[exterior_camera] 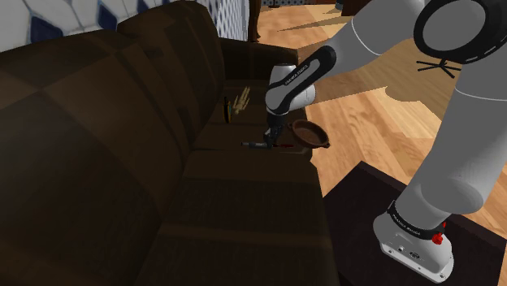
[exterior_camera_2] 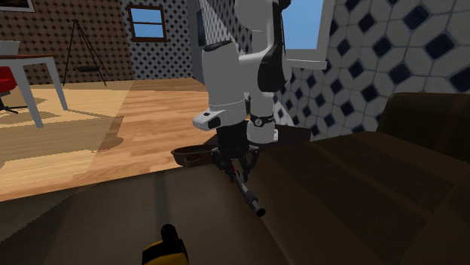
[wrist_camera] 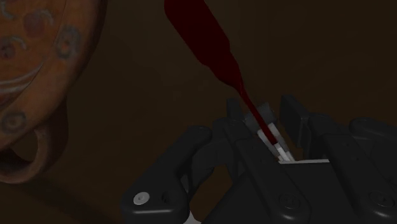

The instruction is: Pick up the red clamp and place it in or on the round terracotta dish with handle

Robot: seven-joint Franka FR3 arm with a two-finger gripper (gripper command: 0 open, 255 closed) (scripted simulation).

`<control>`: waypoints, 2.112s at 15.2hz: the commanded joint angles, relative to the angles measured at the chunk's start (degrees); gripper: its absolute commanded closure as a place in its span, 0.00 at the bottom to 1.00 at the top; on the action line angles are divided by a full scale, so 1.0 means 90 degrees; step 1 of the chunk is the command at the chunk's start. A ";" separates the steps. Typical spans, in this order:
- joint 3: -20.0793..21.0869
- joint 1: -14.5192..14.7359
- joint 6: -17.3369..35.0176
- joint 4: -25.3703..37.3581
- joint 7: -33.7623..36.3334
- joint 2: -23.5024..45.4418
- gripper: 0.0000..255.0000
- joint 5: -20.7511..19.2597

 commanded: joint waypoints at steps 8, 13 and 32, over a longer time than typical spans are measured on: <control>-0.0011 0.0004 -0.0154 0.0025 0.0045 -0.0129 1.00 -0.0039; -0.0034 0.0005 -0.0546 0.0114 0.0150 -0.0438 1.00 -0.0129; -0.0144 -0.0083 -0.1993 0.0589 0.0320 -0.1408 1.00 -0.0367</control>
